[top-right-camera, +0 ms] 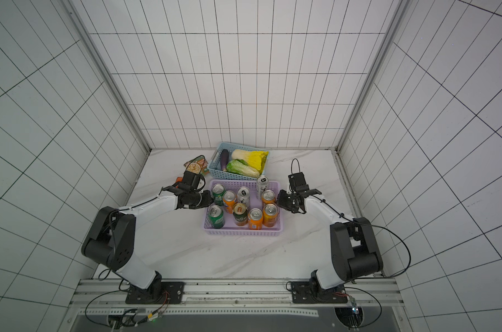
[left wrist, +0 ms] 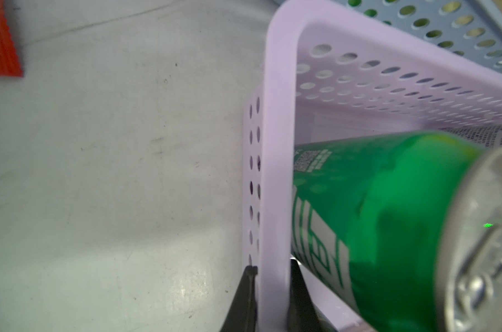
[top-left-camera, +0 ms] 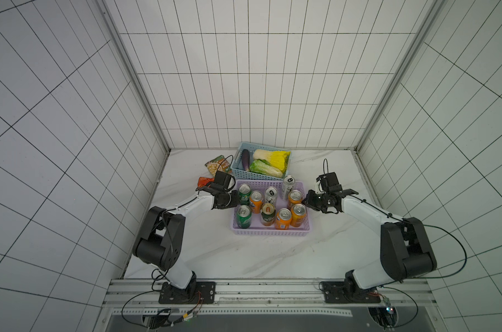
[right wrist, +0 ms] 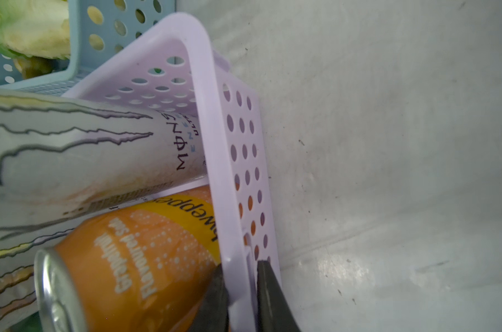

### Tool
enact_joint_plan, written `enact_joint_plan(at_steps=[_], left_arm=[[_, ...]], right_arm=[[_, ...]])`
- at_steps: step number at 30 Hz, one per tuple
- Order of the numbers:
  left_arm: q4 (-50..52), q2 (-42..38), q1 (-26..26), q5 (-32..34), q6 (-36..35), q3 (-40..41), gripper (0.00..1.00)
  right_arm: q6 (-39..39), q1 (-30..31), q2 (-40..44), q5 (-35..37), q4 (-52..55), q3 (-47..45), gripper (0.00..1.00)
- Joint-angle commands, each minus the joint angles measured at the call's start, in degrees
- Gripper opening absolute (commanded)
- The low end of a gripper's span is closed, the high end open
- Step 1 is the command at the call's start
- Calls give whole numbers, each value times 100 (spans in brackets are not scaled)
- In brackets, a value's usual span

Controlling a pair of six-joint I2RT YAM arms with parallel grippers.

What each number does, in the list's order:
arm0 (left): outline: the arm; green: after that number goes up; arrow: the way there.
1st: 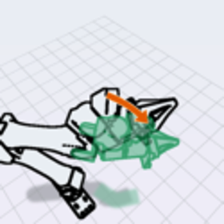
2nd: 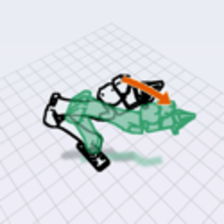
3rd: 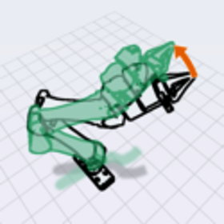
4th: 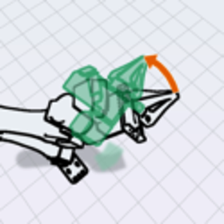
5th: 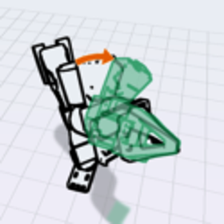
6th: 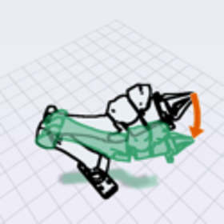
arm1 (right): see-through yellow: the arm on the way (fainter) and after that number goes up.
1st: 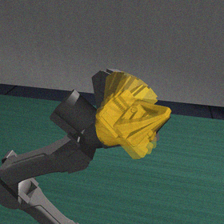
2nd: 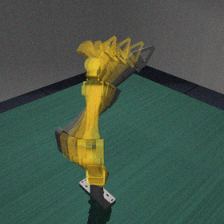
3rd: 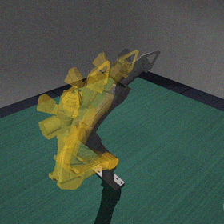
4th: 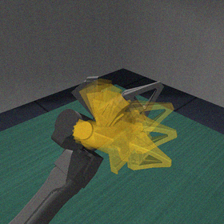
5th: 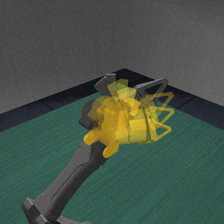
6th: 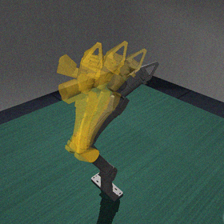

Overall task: Take out the drinks from the basket
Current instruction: Move the basket to the center of the board.

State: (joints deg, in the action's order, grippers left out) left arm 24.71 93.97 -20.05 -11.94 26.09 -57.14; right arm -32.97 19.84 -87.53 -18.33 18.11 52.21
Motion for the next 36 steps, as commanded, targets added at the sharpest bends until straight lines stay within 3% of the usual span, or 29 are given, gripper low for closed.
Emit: enact_joint_plan(at_steps=[1,12,18,24,30,36], left_arm=[[-599,128,-14,-189,221,-426,10],[-628,606,-7,-204,178,-863,11],[-565,554,50,-139,177,-896,21],[-486,118,224,-4,164,-551,31],[-342,-650,465,66,169,-75,40],[-171,-1427,495,111,-66,116,62]], right_arm=[[-372,-67,-353,136,-316,276,17],[-163,-301,-1049,52,-373,917,18],[-175,-331,-1050,38,-378,857,22],[-131,-500,-809,5,-362,630,30],[37,-736,-269,87,-172,322,48],[318,-888,654,554,314,38,59]])
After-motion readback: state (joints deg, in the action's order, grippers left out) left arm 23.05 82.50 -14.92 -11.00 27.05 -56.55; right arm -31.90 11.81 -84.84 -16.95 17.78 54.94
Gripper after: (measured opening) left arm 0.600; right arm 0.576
